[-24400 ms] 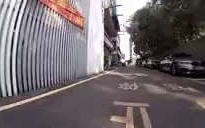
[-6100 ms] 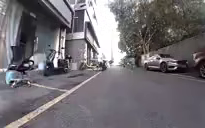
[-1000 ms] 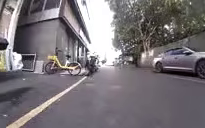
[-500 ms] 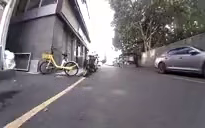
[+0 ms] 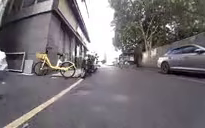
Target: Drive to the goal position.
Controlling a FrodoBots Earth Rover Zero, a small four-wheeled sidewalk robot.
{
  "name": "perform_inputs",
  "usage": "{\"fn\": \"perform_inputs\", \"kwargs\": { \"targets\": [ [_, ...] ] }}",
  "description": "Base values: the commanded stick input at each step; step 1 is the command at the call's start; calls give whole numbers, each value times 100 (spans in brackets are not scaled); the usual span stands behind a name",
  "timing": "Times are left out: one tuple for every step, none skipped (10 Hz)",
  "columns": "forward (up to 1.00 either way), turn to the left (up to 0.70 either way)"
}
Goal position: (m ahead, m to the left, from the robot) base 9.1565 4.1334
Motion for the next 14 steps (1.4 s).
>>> {"fn": "perform_inputs", "kwargs": {
  "targets": [
    [70,0],
    [70,0],
    [70,0],
    [70,0],
    [70,0],
    [70,0],
    [70,0],
    [70,0],
    [70,0],
    [70,0],
    [70,0],
    [70,0],
    [70,0],
    [70,0]
  ]
}}
